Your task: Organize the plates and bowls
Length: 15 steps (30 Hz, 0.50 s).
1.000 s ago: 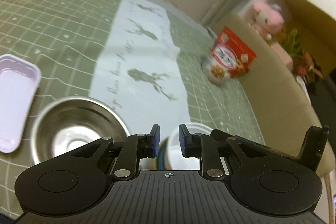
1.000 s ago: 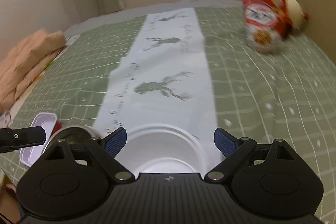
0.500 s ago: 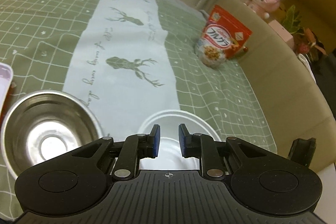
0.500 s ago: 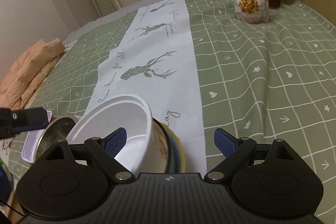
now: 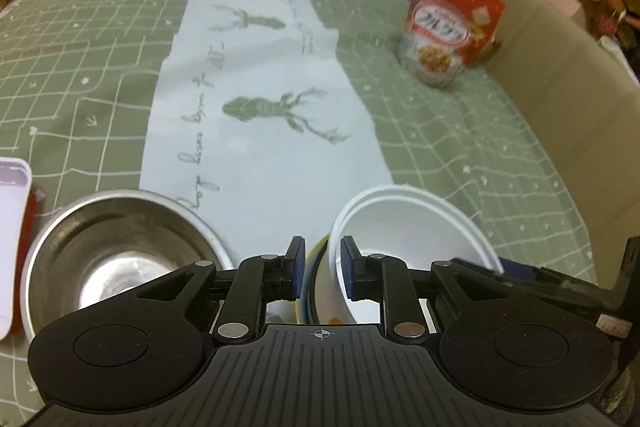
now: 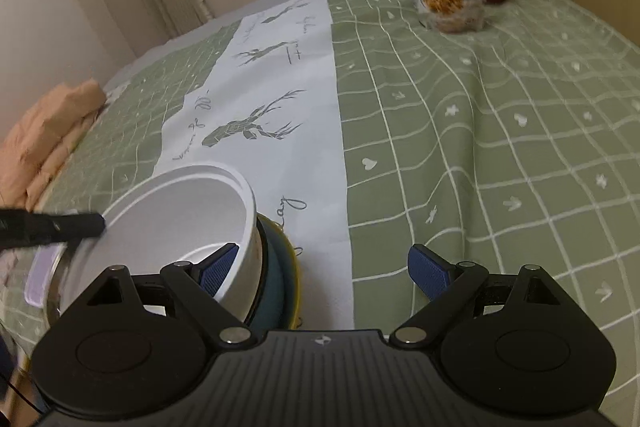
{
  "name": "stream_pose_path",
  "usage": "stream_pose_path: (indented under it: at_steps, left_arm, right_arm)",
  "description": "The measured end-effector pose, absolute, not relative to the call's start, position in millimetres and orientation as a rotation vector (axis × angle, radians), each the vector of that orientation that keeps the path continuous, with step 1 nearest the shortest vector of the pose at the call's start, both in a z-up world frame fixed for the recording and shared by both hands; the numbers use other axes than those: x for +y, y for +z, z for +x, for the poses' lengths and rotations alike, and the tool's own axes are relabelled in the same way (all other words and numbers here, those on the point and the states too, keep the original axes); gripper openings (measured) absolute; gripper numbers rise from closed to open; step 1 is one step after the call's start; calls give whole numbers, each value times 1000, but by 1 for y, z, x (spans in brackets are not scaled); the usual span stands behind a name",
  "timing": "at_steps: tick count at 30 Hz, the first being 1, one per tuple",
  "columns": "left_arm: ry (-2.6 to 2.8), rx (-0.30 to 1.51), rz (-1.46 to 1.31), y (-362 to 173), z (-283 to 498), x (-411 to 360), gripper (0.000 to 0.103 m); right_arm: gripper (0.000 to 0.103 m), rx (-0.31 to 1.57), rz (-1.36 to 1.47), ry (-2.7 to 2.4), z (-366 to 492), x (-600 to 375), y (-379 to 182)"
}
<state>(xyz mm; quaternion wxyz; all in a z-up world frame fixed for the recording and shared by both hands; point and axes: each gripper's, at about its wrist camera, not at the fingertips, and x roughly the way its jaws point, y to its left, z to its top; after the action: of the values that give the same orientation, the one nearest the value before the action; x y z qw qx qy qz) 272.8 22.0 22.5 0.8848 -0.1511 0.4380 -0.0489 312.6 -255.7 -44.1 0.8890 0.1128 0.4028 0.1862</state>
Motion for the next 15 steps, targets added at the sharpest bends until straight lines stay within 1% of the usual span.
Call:
stream_pose_path:
  at_steps: [2, 4, 6, 9, 10, 11, 15]
  left_arm:
    - [-114, 968, -309, 15, 280, 21, 27]
    - [-117, 1020, -298, 7, 286, 19, 36]
    - [-108, 1068, -283, -2, 290, 16, 41]
    - [-112, 1117, -298, -15, 295, 12, 41]
    - [-115, 1123, -299, -18, 296, 10, 38]
    - [-118, 1132, -296, -22, 297, 7, 39]
    - [-140, 1152, -239, -30, 300, -8, 47]
  right_arm:
    - [91, 869, 304, 400, 314, -258, -52]
    - [91, 901, 373, 429, 313, -259, -60]
    - [91, 905, 409, 439, 312, -258, -65]
    - [91, 888, 420, 433, 310, -254, -70]
    - [91, 891, 415, 437, 310, -252, -72]
    - [91, 908, 411, 441, 312, -250, -75]
    - [92, 936, 422, 450, 315, -247, -83]
